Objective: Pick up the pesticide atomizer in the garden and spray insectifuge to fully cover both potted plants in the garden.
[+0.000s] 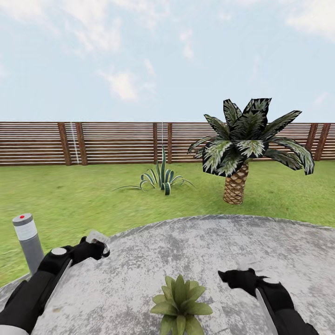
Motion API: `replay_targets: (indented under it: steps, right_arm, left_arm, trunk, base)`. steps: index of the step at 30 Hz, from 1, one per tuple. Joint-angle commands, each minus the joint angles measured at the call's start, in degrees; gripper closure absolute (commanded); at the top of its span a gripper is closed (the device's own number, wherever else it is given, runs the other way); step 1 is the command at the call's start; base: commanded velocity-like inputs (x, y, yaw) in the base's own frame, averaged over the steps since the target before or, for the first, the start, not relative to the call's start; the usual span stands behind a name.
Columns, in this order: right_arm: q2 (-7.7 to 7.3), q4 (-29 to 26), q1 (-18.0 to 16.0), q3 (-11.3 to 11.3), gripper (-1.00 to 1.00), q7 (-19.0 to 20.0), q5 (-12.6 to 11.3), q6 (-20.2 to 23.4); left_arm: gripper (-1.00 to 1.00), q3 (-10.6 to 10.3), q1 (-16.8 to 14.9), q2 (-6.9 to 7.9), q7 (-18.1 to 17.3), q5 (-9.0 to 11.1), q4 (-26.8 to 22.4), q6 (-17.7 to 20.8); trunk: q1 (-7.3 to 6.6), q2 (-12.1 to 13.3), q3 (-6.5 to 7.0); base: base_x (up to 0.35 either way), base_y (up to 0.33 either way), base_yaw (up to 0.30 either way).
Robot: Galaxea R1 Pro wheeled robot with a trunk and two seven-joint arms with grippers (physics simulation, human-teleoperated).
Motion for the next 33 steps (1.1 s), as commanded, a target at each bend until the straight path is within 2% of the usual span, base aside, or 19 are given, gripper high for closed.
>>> replay_targets:
  steps: [1,4,6,9,10,11,14,16,17,18,20,23,24,29,31,33]
  right_arm:
    - [-0.05,0.01,-2.70,0.84,-1.00,3.80,0.50,0.30]
    - [-0.08,0.19,-10.10,2.06,-1.00,11.08,0.62,0.60]
    - [-0.08,0.68,-13.94,2.34,-1.00,14.78,0.70,1.44]
    - [-0.05,1.32,-18.69,2.57,-1.00,21.97,0.75,3.32]
    - [-0.05,1.52,-19.85,2.63,-1.00,24.61,0.75,3.65]
    - [-0.04,1.81,-21.14,2.72,-1.00,29.49,0.79,3.99]
    - [0.01,1.99,-21.83,3.29,-1.00,33.28,0.83,4.17]
    - [0.00,2.01,-21.97,5.35,-1.00,35.13,0.84,4.26]
    - [0.02,2.03,-22.01,7.08,1.00,36.26,0.85,4.28]
    - [0.03,2.05,-22.03,9.14,1.00,37.47,0.82,4.30]
    - [0.08,2.20,-22.06,13.46,1.00,39.27,0.78,4.26]
    - [0.27,2.28,-22.07,17.72,1.00,40.23,0.77,4.20]
    - [0.36,2.26,-22.07,18.40,1.00,40.34,0.80,4.18]
    - [0.68,2.02,-22.07,23.39,1.00,40.49,0.78,4.15]
    - [0.74,1.99,-22.07,24.92,1.00,40.54,0.77,4.15]
    - [0.79,1.90,-22.07,25.67,1.00,40.56,0.80,4.15]
  left_arm:
    - [1.00,-0.12,-1.17,1.16,-6.01,-2.49,-0.09,0.05]
    - [1.00,-0.26,-3.68,3.54,-20.99,-7.36,-0.06,-0.13]
    - [1.00,-0.29,-5.17,4.18,-27.49,-10.60,-0.01,-0.24]
    - [1.00,-0.43,-7.02,4.38,-34.63,-15.99,0.10,-0.49]
    - [1.00,-0.45,-7.30,4.37,-37.01,-17.71,0.09,-0.70]
    - [1.00,-0.47,-7.61,4.31,-42.21,-20.67,0.09,-2.01]
    - [1.00,-0.55,-7.77,4.29,-49.50,-24.79,0.15,-4.77]
    - [1.00,-0.57,-7.79,4.28,-53.86,-28.06,0.19,-5.90]
    - [1.00,-0.60,-7.79,4.28,-55.89,-29.86,0.21,-6.23]
    - [1.00,-0.63,-7.79,4.28,-57.65,-31.68,0.23,-6.47]
    - [1.00,-0.76,-7.80,4.22,-59.78,-34.63,0.25,-7.10]
    - [1.00,-1.57,-7.80,3.53,-60.97,-36.46,0.27,-7.72]
    - [1.00,-2.07,-7.80,3.29,-61.18,-36.70,0.33,-7.80]
    - [1.00,-7.80,-7.80,2.90,-61.65,-36.96,1.00,-7.92]
    - [1.00,-8.93,-7.80,2.85,-61.68,-36.99,1.91,-7.93]
    - [1.00,-9.44,-7.80,2.13,-61.71,-37.04,2.52,-7.94]
  trunk:
    - [0.00,-0.04,-0.09]
    - [0.00,-0.04,-0.09]
    - [0.00,-0.04,-0.09]
    - [0.00,-0.04,-0.09]
    - [0.00,-0.04,-0.09]
    - [0.00,-0.04,-0.09]
    - [0.00,-0.04,-0.09]
    - [0.00,-0.04,-0.09]
    - [0.00,-0.04,-0.09]
    - [0.00,-0.04,-0.09]
    - [0.00,-0.04,-0.09]
    - [0.00,-0.04,-0.09]
    - [0.00,-0.04,-0.09]
    - [0.00,-0.04,-0.09]
    - [0.00,-0.04,-0.09]
    - [0.00,-0.04,-0.09]
  base:
    - [0.000,0.000,0.000]
    - [0.000,0.000,0.000]
    - [0.000,0.000,0.000]
    - [0.000,0.000,0.000]
    - [0.000,0.000,0.000]
    - [0.000,0.000,0.000]
    - [0.000,0.000,0.000]
    - [0.000,0.000,0.000]
    - [0.000,0.000,0.000]
    - [0.000,0.000,0.000]
    - [0.000,0.000,0.000]
    - [0.000,0.000,0.000]
    - [0.000,0.000,0.000]
    - [0.000,0.000,0.000]
    - [0.000,0.000,0.000]
    - [0.000,0.000,0.000]
